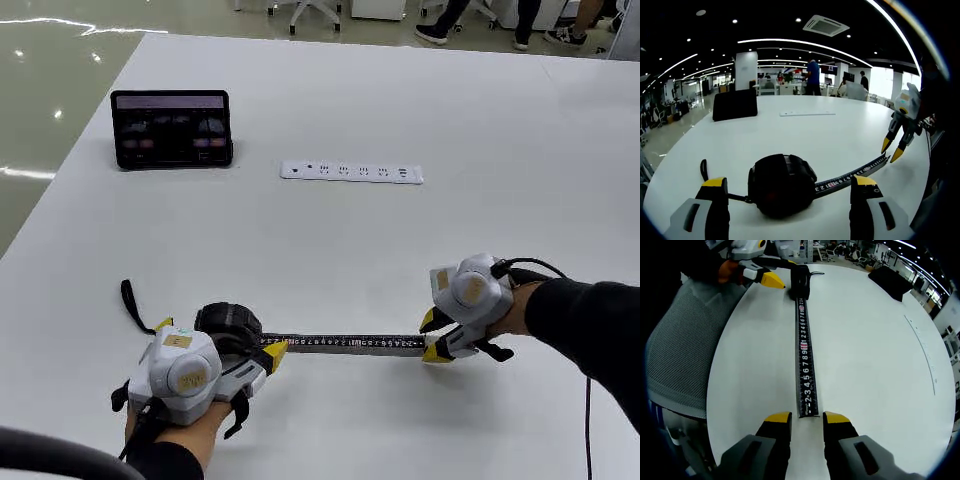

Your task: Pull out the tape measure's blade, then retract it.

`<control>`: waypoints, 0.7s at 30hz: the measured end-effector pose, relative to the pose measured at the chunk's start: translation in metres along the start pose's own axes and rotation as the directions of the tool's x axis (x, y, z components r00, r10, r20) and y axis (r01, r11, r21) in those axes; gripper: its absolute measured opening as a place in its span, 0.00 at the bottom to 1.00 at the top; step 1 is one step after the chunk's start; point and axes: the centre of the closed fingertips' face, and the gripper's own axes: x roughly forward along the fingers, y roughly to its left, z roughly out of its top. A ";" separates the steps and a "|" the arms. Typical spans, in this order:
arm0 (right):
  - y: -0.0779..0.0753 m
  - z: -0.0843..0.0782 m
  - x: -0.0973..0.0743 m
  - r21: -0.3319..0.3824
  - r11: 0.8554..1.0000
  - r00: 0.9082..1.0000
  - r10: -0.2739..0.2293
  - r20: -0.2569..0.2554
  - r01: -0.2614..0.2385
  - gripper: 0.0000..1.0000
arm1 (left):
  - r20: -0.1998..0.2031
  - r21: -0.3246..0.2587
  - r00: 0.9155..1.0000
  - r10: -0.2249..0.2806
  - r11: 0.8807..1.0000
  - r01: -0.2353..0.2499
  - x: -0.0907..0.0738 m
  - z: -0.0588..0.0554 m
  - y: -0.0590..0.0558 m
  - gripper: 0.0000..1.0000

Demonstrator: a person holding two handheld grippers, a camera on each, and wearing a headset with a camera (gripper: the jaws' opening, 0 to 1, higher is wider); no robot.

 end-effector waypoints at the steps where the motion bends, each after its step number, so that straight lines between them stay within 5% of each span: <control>1: -0.001 -0.001 0.001 0.001 1.000 1.000 0.000 -0.001 0.000 0.20 | 0.000 0.000 1.000 0.000 1.000 0.000 0.000 0.000 0.000 0.98; 21: 0.000 0.000 0.009 -0.009 1.000 0.999 0.012 -0.031 -0.012 0.11 | -0.017 -0.026 1.000 0.008 1.000 -0.008 0.003 -0.005 0.003 0.95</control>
